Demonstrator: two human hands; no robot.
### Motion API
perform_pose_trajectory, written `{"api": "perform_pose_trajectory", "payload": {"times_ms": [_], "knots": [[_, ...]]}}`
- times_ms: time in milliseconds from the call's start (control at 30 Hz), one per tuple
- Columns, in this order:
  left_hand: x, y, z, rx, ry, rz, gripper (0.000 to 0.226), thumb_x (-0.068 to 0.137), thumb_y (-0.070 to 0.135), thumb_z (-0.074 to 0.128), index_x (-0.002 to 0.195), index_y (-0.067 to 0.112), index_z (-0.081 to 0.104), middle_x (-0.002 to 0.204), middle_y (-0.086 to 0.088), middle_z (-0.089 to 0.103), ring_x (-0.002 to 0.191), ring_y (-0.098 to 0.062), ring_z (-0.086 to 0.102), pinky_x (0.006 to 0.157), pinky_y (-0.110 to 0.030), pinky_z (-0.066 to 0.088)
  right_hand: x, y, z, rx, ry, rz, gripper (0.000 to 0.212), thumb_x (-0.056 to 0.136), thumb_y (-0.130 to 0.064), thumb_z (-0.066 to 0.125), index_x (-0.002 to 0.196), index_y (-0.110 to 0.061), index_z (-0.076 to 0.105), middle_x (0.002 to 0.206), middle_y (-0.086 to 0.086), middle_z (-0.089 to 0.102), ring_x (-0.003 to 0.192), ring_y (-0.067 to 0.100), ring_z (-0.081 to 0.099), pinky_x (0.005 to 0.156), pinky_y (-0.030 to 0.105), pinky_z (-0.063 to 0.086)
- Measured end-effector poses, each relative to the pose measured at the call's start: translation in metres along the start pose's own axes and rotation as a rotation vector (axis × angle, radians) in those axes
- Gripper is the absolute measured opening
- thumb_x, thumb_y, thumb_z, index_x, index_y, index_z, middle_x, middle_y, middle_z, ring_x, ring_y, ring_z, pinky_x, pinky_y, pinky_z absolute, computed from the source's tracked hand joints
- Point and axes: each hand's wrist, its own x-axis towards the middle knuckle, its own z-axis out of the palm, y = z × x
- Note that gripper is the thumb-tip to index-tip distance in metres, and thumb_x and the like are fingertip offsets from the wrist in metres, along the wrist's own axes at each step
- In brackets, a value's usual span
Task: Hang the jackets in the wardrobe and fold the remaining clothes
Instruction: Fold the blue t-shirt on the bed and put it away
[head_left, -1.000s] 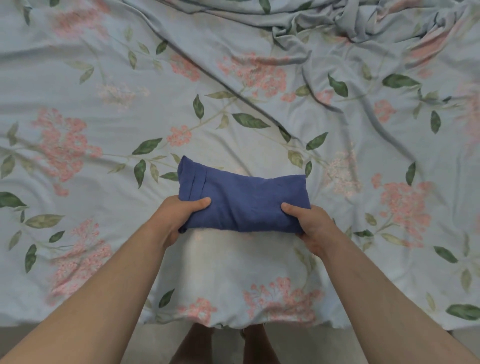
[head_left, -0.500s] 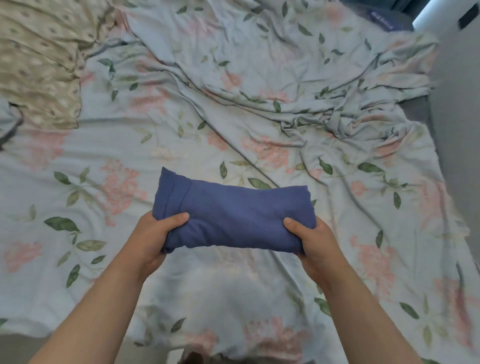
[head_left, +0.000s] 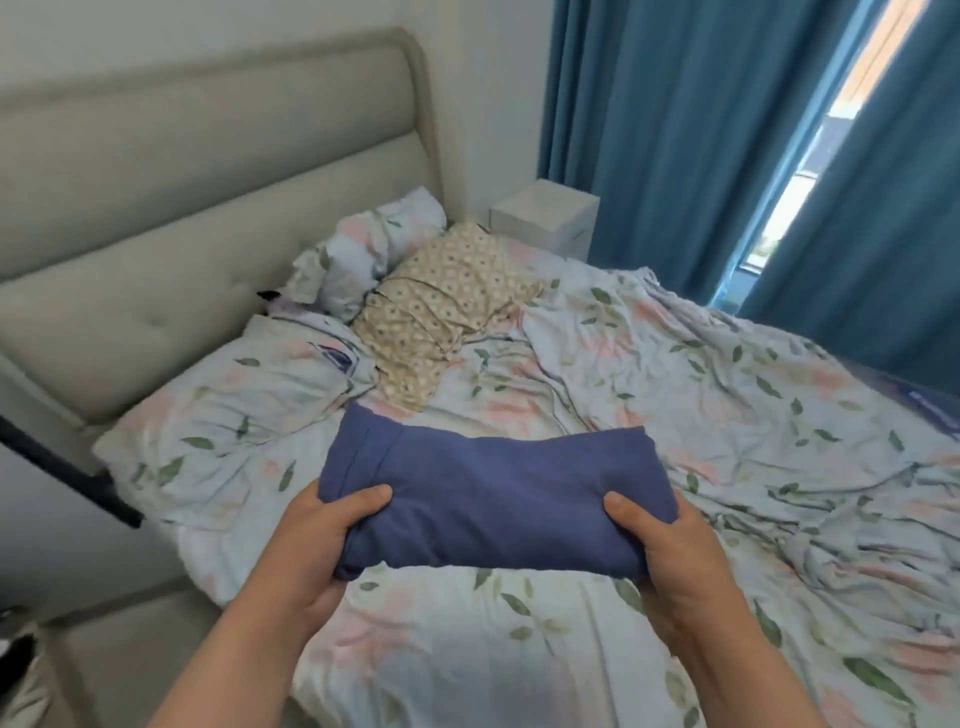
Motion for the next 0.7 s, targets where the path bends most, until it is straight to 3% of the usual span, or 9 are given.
{"api": "perform_pose_trajectory", "payload": {"times_ms": [67, 233, 300, 467, 533, 633, 700], "knots": [[-0.033, 0.029, -0.016, -0.042, 0.077, 0.068, 0.044, 0.064, 0.017, 0.075, 0.108, 0.016, 0.071, 0.105, -0.011, 0.075, 0.093, -0.032, 0.072, 0.086, -0.047, 0.042, -0.013, -0.024, 0.025, -0.034, -0.092, -0.032, 0.025, 0.083, -0.008, 0.073, 0.103, -0.023, 0.068, 0.095, 0.0, 0.077, 0.083, 0.024, 0.075, 0.056, 0.035, 0.059], [-0.119, 0.088, -0.062, -0.101, 0.238, 0.228, 0.047, 0.064, 0.015, 0.075, 0.11, 0.009, 0.069, 0.107, -0.02, 0.073, 0.096, -0.038, 0.062, 0.082, -0.048, 0.033, -0.064, -0.082, 0.095, -0.079, -0.332, -0.109, 0.028, 0.084, -0.008, 0.073, 0.106, -0.023, 0.068, 0.101, 0.0, 0.076, 0.09, 0.025, 0.074, 0.076, 0.047, 0.057], [-0.154, 0.103, -0.078, -0.097, 0.286, 0.286, 0.045, 0.062, 0.01, 0.077, 0.107, 0.011, 0.071, 0.105, -0.017, 0.074, 0.093, -0.035, 0.069, 0.083, -0.048, 0.04, -0.086, -0.1, 0.119, -0.099, -0.417, -0.139, 0.03, 0.084, -0.006, 0.073, 0.109, -0.02, 0.067, 0.102, 0.001, 0.076, 0.092, 0.027, 0.073, 0.08, 0.049, 0.057], [-0.22, 0.136, -0.123, -0.154, 0.44, 0.449, 0.03, 0.069, 0.008, 0.078, 0.098, 0.017, 0.076, 0.105, -0.012, 0.075, 0.092, -0.031, 0.073, 0.088, -0.05, 0.046, -0.125, -0.129, 0.188, -0.101, -0.608, -0.212, 0.028, 0.085, -0.001, 0.071, 0.106, -0.019, 0.068, 0.098, 0.002, 0.077, 0.09, 0.029, 0.073, 0.081, 0.052, 0.057], [-0.238, 0.148, -0.144, -0.189, 0.527, 0.512, 0.039, 0.066, 0.007, 0.078, 0.104, 0.015, 0.073, 0.105, -0.011, 0.075, 0.092, -0.03, 0.073, 0.081, -0.043, 0.053, -0.142, -0.134, 0.221, -0.088, -0.68, -0.231, 0.026, 0.086, 0.001, 0.069, 0.103, -0.018, 0.069, 0.098, 0.004, 0.077, 0.091, 0.03, 0.073, 0.08, 0.051, 0.056], [-0.258, 0.171, -0.175, -0.231, 0.624, 0.606, 0.033, 0.08, 0.001, 0.07, 0.11, 0.013, 0.069, 0.1, -0.008, 0.076, 0.087, -0.025, 0.074, 0.062, -0.033, 0.058, -0.163, -0.136, 0.269, -0.068, -0.755, -0.239, 0.023, 0.086, 0.0, 0.069, 0.102, -0.015, 0.07, 0.096, 0.007, 0.077, 0.088, 0.028, 0.074, 0.074, 0.043, 0.056], [-0.267, 0.185, -0.198, -0.226, 0.686, 0.643, 0.031, 0.083, 0.001, 0.069, 0.112, 0.013, 0.069, 0.101, -0.008, 0.076, 0.089, -0.027, 0.074, 0.068, -0.036, 0.057, -0.174, -0.138, 0.301, -0.055, -0.788, -0.242, 0.023, 0.086, 0.0, 0.069, 0.105, -0.013, 0.069, 0.097, 0.008, 0.077, 0.088, 0.028, 0.074, 0.072, 0.041, 0.056]]}}
